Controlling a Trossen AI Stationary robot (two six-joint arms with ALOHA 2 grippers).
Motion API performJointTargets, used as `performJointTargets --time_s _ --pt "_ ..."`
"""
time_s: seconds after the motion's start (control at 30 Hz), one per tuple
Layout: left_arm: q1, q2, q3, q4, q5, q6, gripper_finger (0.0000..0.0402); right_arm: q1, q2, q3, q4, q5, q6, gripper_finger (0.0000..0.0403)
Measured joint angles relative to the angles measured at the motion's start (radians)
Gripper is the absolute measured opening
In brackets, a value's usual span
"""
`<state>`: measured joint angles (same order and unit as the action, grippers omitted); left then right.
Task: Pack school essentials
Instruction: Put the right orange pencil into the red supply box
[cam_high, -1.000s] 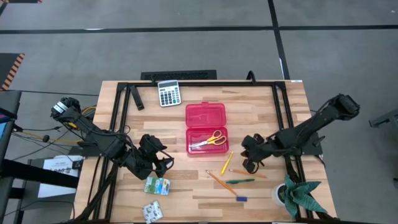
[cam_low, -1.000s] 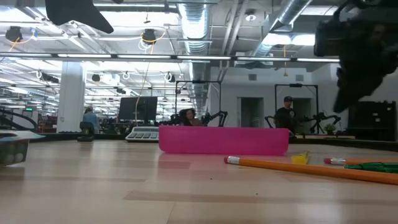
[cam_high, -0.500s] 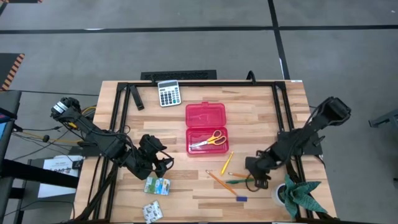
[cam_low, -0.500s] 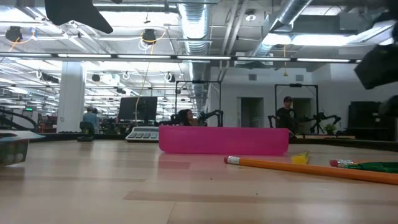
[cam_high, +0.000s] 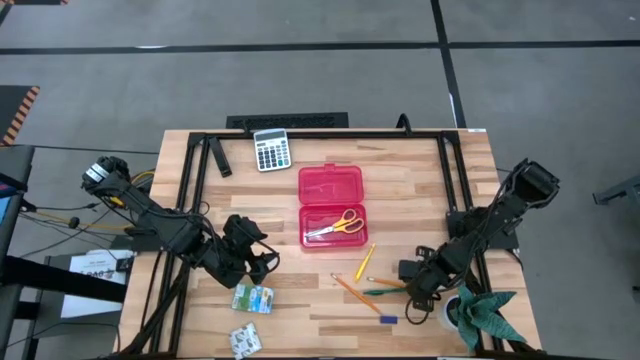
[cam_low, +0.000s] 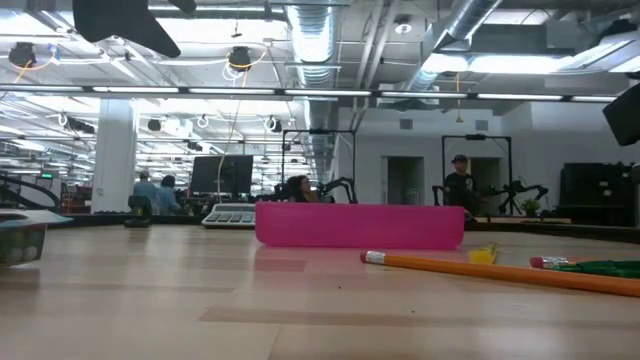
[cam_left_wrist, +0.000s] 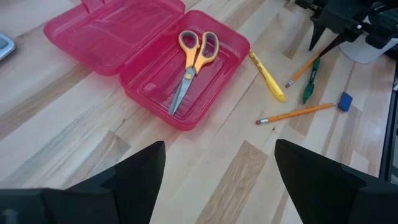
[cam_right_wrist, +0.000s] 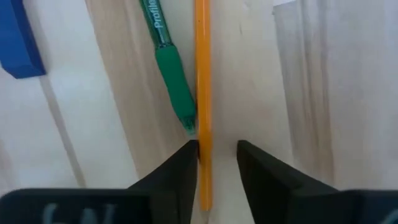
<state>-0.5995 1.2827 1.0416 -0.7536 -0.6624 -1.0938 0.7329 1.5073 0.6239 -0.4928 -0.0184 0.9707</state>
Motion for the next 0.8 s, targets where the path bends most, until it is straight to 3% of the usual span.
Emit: performJointTargets --time_s 0.37,0.8 --pt "0.000 0.000 0.000 -0.018 -0.009 -0.002 0.0297 -0.022 -0.018 0.006 -0.061 0.031 -0.038 0.0011" --pt "0.000 0.000 0.000 -0.026 -0.026 -0.002 0.0297 -0.066 -0.068 0.012 -0.085 0.045 -0.055 0.0002"
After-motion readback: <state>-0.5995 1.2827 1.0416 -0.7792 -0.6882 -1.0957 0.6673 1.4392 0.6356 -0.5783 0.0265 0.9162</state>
